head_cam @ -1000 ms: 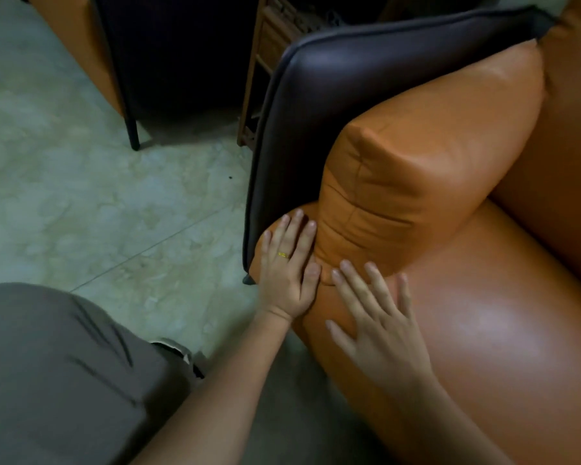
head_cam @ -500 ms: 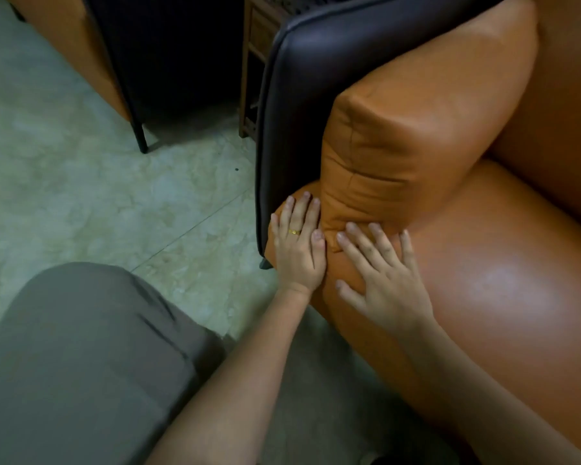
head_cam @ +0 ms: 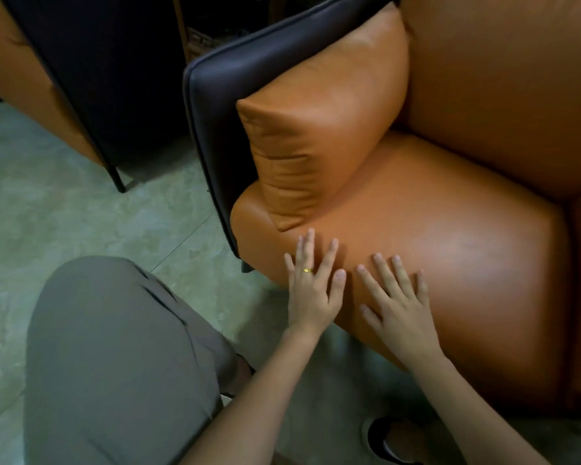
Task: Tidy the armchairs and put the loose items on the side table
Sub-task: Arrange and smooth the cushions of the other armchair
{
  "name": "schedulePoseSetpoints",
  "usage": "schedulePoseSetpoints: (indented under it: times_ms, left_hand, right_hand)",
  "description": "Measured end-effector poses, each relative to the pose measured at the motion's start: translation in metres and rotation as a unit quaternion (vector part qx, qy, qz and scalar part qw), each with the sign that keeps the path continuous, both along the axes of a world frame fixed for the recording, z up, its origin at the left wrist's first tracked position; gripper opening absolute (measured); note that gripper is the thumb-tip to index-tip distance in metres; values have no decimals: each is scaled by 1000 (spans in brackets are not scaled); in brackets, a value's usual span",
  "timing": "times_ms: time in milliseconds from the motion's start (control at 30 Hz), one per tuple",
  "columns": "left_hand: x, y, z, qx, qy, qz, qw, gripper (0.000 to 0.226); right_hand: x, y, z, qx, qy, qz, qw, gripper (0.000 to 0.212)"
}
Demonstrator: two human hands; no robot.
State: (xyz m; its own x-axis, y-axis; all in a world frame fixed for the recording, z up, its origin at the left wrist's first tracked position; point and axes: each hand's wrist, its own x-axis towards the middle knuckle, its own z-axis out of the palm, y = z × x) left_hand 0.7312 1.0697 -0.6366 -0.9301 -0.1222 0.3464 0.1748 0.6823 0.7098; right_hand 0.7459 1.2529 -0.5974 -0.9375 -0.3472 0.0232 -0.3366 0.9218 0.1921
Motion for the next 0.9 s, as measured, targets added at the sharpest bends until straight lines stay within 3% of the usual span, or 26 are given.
schedulePoseSetpoints:
  times_ms: [133,333,600,733,900]
  left_hand:
    - [-27,4,0,-113,11,-46,993,45]
    - [-68,-28,0,-266,110,-116,951,50]
    - [-89,-22,-30,-209,206,-107,950,50]
    - [-79,-16,-13,-161,177,-99,966,43]
    - [-67,-18,6,-168,107,-102,975,40]
  right_hand:
    - [-14,19,5,33,-16,53,998,76]
    - [-28,21,7,47,16,105,993,75]
    - [-41,27,-28,-30,126,128,983,68]
    - [-38,23,-21,-46,119,125,984,70]
    - [-30,19,-13,-66,68,94,991,70]
